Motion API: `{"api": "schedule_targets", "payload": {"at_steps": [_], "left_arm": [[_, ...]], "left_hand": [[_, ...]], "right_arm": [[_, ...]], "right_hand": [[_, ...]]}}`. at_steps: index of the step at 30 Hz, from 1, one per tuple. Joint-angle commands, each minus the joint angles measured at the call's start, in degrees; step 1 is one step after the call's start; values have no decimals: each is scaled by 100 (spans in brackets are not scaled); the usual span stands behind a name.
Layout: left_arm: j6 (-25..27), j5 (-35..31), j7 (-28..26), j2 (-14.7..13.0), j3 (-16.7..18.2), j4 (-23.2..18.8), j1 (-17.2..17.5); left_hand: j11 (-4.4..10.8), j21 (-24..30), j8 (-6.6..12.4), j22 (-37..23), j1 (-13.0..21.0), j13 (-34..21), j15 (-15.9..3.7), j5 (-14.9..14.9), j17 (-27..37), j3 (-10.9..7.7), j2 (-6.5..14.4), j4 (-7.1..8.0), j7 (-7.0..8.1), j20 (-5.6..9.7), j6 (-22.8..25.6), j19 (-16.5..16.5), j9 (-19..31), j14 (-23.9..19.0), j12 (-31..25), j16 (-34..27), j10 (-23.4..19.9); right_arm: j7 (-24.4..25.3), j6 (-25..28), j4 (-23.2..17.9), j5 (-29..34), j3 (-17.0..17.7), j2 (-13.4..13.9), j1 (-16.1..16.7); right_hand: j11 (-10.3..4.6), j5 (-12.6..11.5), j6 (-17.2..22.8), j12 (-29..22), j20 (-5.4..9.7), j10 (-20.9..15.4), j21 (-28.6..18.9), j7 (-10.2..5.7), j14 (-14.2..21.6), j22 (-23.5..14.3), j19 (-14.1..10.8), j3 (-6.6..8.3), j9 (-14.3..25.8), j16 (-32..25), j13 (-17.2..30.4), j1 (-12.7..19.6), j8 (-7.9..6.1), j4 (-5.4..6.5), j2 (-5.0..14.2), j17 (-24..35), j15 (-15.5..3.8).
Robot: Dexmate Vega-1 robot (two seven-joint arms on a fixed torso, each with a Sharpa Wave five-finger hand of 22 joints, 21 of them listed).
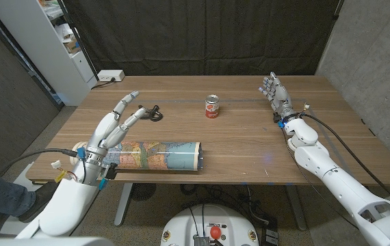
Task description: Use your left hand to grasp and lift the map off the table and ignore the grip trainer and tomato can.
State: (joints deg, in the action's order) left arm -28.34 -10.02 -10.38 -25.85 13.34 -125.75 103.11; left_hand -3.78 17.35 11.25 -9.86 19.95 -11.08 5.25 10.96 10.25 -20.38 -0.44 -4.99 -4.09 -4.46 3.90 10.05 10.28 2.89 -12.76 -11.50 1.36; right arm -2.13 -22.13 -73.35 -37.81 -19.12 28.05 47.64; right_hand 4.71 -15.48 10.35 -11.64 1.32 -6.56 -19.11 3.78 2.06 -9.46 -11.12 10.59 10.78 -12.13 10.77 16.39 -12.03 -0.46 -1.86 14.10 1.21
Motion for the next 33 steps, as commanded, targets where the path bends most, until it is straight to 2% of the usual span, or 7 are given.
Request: {"api": "schedule_targets", "payload": {"at_steps": [1, 16, 23, 33], "left_arm": [[193, -413, -12, 174, 184, -267, 190], [444, -851, 32, 393, 399, -580, 450], [546, -1075, 18, 483, 467, -726, 523], [871, -1451, 104, 580, 514, -1025, 662]], "left_hand": [[-24, -18, -16, -17, 130, -9, 8, -27, 14, -33, -3, -62, -30, -36, -49, 131, 9, -29, -1, 15, -13], [-50, -78, -14, -13, 430, -14, 50, -4, 15, -109, -23, -271, -30, -118, -118, 53, 14, -53, 18, 20, 8], [-56, -108, -13, -12, 600, -21, 96, 27, 16, -122, -96, -383, -12, -157, -166, -18, 17, 4, 18, 50, 0], [-89, -133, -15, -12, 698, -25, 129, 44, 17, -118, -158, -434, -22, -200, -204, -49, 19, 30, 27, 60, 21]], "right_arm": [[12, -24, -14, 3, 3, -4, 15], [37, -24, -29, 39, -49, -64, -14], [77, 23, -97, 63, -46, -20, 5], [102, 6, -174, 76, -2, 38, 30]], "right_hand": [[5, -24, 21, 4, 14, -27, 13, 2, 61, -25, -53, 0, 18, -26, 22, 24, 37, 0, 45, 7, 27], [4, -30, 16, 7, 2, -32, 48, -7, 62, -26, -60, -6, 19, -22, 22, 35, 43, -14, 42, -4, 30], [7, -32, 25, 9, -9, -32, 57, -11, 97, -26, -88, -9, 19, -35, 22, 39, 42, -19, 44, -9, 39], [11, -34, 26, 9, -25, -40, 67, -18, 117, -27, -131, -14, 20, -40, 23, 42, 45, -26, 44, -15, 44]]}}
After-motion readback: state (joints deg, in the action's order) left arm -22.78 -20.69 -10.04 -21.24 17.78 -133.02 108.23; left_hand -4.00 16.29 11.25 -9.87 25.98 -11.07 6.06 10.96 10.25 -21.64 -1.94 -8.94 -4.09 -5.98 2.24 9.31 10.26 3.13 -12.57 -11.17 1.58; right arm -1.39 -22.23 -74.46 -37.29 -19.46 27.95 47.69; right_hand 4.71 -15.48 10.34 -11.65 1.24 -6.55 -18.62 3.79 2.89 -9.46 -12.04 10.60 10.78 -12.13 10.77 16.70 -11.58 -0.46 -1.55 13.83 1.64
